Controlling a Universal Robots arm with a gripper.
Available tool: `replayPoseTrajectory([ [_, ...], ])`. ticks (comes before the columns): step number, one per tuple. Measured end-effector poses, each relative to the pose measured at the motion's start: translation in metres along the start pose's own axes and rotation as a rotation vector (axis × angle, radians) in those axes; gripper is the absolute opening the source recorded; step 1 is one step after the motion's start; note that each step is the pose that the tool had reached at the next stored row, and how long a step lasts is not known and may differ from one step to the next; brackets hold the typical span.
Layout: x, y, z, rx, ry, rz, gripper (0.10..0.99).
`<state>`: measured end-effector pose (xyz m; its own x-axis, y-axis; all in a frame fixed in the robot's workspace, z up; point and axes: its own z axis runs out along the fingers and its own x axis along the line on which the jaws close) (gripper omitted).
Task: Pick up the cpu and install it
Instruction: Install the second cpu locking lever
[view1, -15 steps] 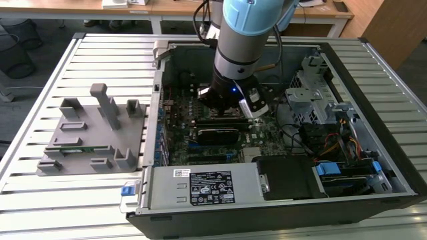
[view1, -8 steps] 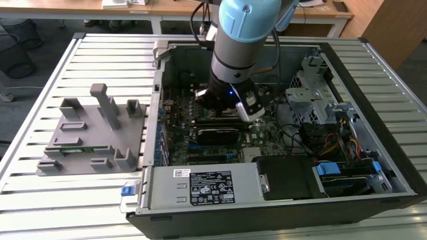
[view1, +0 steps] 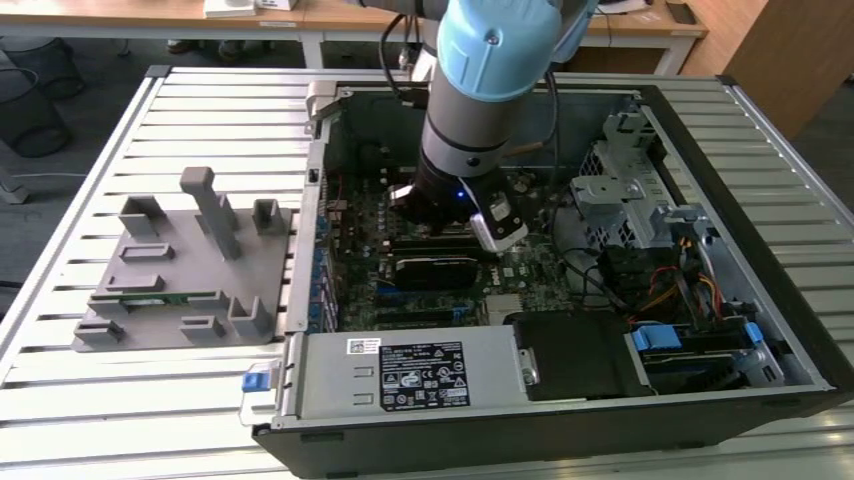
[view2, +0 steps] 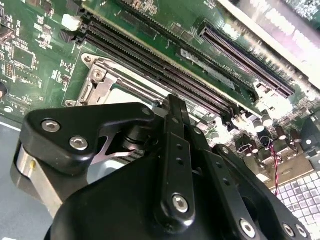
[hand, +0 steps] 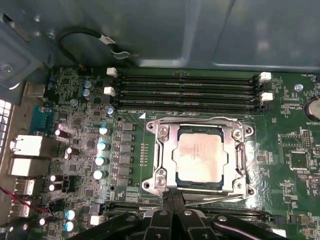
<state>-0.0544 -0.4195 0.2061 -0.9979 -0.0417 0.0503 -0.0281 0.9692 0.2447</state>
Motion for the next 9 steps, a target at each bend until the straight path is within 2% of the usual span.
replayPoseTrajectory([
  [2,0.0002,-0.0034,0.0004,-0.010,-0.0003,-0.001,0.114],
  [7,0.0032,-0.0073,0.0012,-0.049,-0.0014,-0.003,0.114],
  [9,0.0047,-0.0094,0.0017,-0.061,-0.0018,-0.004,0.114],
])
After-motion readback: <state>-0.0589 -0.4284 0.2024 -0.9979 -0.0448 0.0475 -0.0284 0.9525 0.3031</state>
